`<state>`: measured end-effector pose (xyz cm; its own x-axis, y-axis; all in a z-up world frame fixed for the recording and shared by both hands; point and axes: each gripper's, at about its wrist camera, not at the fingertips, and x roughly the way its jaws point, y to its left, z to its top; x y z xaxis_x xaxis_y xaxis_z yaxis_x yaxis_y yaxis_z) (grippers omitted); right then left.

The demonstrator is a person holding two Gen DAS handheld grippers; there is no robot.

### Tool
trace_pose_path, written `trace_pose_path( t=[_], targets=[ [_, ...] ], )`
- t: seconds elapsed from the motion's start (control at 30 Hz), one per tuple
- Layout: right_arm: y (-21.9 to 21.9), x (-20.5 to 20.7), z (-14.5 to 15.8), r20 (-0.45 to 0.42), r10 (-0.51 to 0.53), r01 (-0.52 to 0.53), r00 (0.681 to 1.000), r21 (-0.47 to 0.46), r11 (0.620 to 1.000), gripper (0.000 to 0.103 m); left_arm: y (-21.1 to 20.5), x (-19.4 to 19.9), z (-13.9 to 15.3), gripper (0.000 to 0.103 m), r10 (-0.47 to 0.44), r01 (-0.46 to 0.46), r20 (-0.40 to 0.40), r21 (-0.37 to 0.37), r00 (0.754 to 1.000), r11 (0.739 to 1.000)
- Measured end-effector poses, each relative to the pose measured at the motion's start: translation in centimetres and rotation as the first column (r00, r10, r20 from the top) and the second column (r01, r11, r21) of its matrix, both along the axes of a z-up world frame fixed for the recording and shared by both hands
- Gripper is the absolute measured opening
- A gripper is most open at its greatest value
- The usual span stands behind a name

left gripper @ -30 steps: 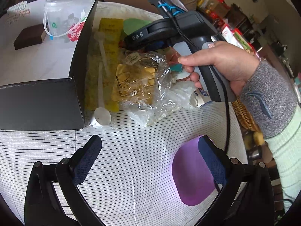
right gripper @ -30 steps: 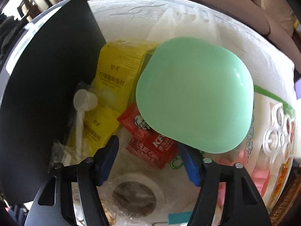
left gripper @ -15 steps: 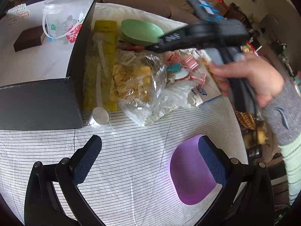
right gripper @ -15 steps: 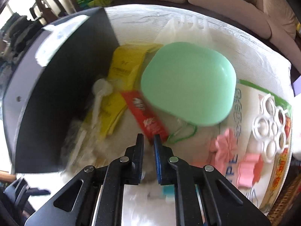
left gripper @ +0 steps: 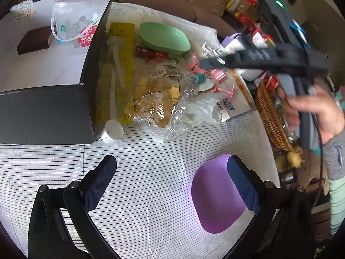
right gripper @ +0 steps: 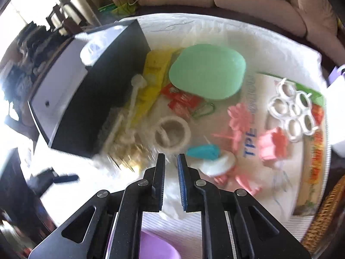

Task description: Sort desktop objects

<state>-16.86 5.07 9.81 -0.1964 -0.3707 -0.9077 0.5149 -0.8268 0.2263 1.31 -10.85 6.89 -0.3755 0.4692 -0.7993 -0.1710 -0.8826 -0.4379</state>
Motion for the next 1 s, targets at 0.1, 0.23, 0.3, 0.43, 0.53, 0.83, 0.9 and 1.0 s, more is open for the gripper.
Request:
trace_pose_path(
  t=[0.1,0.23,0.3,0.43,0.53,0.83,0.9,1.0],
  targets=[
    [-1.0,-2.6,-1.1,0.039,-0.057,0.058,0.998,-0.012,0.998,0.040,0.2,0.1,0.0,0.103,-0.004,0.003,-0.006,-0.008,1.000,1.000],
    [-2.2,-7.1,-3.8,0.127,-0.162,0.166,0.979,-0.023,0.986,0.048,-0.3,-0.3,-0.3,0.103,0.007,-0.007,0.005,-0.007,1.000,1.000],
    [-2.9,-8.5,-4.5,0.137,-0.186,0.190,0.973,-0.016,0.982,0.054,-0.7,-0.5,-0.3,0.103,0.012,-0.012,0.008,0.012,1.000,1.000],
    [-4.7,-10.3,-5.1,0.104,-0.189,0.187,0.976,0.026,0.982,0.063,-1.2,-0.7,-0.2,0.103,0.011,-0.012,0.012,0.028,1.000,1.000],
    [-5.3,-11.2,-5.8,0.095,-0.195,0.189,0.976,0.075,0.979,0.068,-1.5,-0.7,-0.4,0.103,0.014,-0.015,0.019,0.040,1.000,0.999],
    [-8.0,-10.1,-7.5,0.076,0.051,-0.065,0.996,0.186,0.980,0.085,-1.3,-0.8,-0.7,0.103,0.014,-0.015,0.029,0.045,0.999,0.999],
    [-8.5,-9.3,-7.6,0.045,0.119,-0.127,0.992,0.237,0.963,0.081,-1.2,-0.8,-0.7,0.103,0.014,-0.015,0.028,0.044,0.999,0.999],
    [-8.3,-9.5,-7.6,0.019,0.119,-0.119,0.993,0.270,0.955,0.054,-0.9,-0.9,-0.7,0.103,0.009,-0.010,0.031,0.038,0.999,0.999]
  ],
)
